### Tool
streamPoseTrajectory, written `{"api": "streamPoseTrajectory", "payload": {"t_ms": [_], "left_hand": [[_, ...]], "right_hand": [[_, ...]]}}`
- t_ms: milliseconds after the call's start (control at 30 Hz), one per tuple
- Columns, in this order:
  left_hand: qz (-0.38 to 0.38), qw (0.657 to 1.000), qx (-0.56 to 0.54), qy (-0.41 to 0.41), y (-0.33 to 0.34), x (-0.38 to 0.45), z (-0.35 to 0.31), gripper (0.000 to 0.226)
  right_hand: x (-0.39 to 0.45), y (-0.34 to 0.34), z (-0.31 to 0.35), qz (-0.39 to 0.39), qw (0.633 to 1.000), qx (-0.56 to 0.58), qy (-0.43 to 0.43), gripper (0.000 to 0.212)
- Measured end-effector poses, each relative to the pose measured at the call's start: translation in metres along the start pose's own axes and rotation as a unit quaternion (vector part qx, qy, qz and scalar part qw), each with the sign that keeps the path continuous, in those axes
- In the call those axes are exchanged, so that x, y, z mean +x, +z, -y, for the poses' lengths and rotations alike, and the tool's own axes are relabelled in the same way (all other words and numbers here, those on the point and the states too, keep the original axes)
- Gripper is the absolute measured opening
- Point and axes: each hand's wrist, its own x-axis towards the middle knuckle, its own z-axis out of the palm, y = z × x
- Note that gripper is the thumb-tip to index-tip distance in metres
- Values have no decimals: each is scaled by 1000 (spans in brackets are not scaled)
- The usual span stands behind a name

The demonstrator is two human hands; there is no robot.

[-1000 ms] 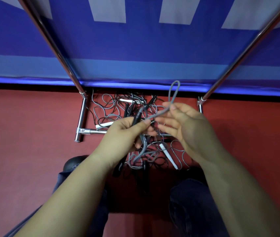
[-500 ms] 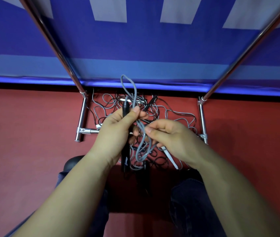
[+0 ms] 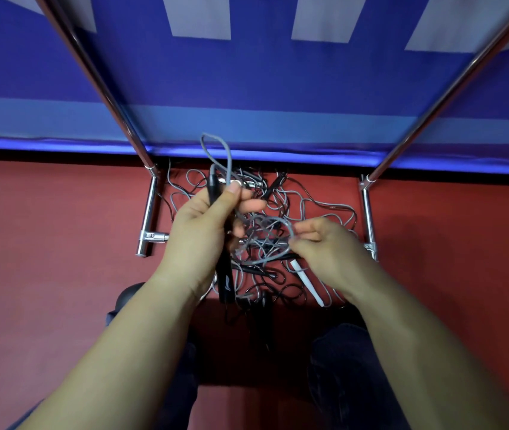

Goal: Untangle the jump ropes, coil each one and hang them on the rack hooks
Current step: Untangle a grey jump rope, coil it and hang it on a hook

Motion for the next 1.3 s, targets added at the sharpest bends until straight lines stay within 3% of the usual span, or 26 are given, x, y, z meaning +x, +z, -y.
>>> {"api": "streamPoseTrajectory", "payload": {"t_ms": [133, 267, 333, 600, 800, 1033, 1167, 1300], "left_hand": [[58, 998, 34, -16, 3, -3, 4, 21], [113, 993, 25, -38, 5, -4, 5, 20], [111, 993, 7, -46, 6, -4, 4, 20], [16, 998, -49, -21, 2, 0, 0, 22], [10, 998, -56, -25, 2, 1, 2, 20], [45, 998, -18, -31, 2, -1, 3, 23], [85, 992, 95, -13, -1, -4, 7, 38], [117, 971, 206, -20, -3, -3, 12, 20]], "right_hand": [[-1, 0, 8, 0, 996, 50, -69, 40], [-9, 6, 11, 143, 982, 46, -118, 13], [-12, 8, 11, 191, 973, 49, -123, 14], [-10, 8, 7, 156, 981, -33, -109, 7], [-12, 4, 8, 137, 985, -27, -102, 10], [-8, 3, 16, 69, 984, 134, -94, 14], [-9, -2, 24, 49, 945, 314, -73, 12], [-7, -8, 25, 24, 901, 428, -57, 13]]}}
